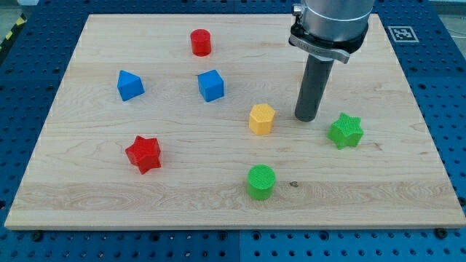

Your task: Push the green star towards the bottom right of the board

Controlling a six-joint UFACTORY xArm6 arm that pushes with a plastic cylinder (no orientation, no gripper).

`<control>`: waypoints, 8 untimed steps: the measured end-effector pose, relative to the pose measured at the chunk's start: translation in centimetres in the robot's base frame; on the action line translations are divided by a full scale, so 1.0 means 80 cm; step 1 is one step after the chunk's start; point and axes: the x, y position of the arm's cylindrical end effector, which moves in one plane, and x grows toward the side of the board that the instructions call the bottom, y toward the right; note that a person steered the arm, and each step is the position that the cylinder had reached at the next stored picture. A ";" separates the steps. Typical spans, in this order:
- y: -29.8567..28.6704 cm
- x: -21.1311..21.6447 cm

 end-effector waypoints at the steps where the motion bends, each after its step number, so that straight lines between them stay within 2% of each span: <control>1: 0.000 0.000; 3: -0.018 0.031; 4: 0.005 0.032; 5: 0.037 0.001; 6: 0.084 0.029; 8: 0.104 0.068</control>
